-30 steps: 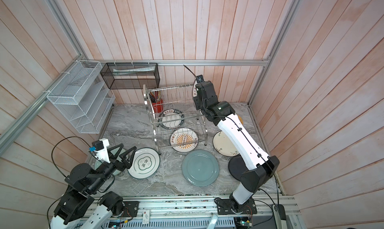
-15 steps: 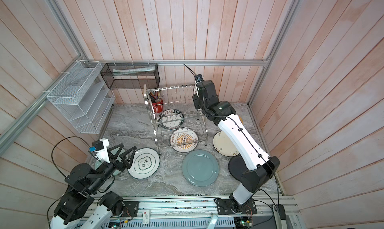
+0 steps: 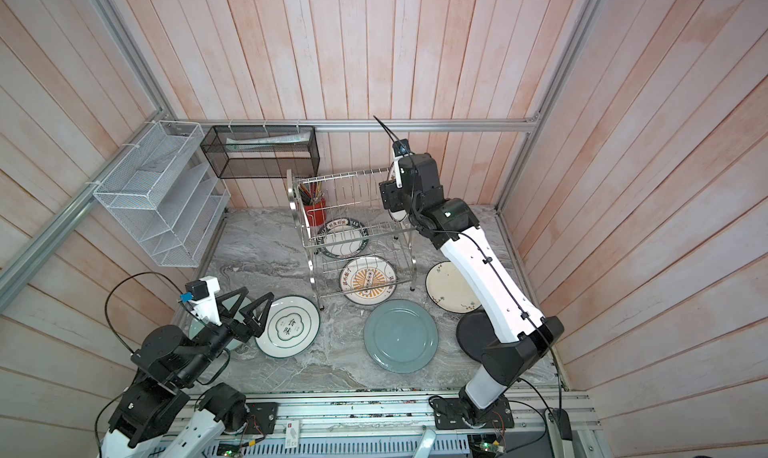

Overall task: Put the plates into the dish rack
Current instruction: 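Open the right gripper and draw it back toward the teal plate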

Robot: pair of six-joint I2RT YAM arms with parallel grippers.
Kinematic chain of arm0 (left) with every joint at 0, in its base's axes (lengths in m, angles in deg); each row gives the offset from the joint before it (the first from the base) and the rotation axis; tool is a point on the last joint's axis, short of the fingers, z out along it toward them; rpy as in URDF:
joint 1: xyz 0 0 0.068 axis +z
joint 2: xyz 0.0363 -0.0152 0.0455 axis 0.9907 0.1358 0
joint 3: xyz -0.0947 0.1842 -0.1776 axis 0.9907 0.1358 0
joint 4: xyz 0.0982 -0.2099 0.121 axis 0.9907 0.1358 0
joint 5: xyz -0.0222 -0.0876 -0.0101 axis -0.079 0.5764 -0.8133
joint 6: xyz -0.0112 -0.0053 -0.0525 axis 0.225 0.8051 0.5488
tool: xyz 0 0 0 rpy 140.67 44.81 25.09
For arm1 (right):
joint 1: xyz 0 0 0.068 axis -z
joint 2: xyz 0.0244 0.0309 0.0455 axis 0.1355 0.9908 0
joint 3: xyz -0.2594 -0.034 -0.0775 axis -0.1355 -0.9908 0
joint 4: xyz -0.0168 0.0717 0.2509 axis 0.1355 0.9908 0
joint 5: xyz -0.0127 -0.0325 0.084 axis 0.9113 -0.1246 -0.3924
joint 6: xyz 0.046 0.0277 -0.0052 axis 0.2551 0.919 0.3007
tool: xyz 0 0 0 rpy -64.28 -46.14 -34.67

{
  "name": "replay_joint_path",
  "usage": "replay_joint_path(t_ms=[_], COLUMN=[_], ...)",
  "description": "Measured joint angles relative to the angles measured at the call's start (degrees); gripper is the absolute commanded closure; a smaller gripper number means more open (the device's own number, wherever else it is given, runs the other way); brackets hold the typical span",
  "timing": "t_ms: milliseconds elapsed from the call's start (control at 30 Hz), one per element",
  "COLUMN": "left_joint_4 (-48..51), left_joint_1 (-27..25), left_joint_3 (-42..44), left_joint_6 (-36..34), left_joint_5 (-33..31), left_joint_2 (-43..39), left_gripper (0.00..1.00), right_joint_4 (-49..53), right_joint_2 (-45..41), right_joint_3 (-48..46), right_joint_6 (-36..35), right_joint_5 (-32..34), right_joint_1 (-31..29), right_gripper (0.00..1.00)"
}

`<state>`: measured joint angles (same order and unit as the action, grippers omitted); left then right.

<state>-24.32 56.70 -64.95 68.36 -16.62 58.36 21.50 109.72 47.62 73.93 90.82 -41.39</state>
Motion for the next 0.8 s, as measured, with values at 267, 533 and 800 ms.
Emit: replay_joint_path(t_ms=[267,533,800], left_joint_4=[0.13,6.95,16.06], left_joint_1=[-0.52,-1.64,-1.64], left_joint_3=[0.00,-0.02,5.07], left_joint_6=[1.31,13.51,34.91], left_joint_5=[-0.48,-5.53,-11.32], left_joint_2=[1.42,6.10,3.78], left_gripper=[0.00,0.00,0.00], right_joint_4=[-5.81,-13.66,-18.43], right_joint_2=[-14.16,-29.86,-37.24], right_joint_3=[-12.09,-31.39,-49.24], right_joint_6=[4.68,9.42,11.74], right_joint_5=[-5.16,-9.22,-12.94], right_joint_1=[-0.15,-0.87,-2.10], right_gripper=[0.04,0.02,0.02])
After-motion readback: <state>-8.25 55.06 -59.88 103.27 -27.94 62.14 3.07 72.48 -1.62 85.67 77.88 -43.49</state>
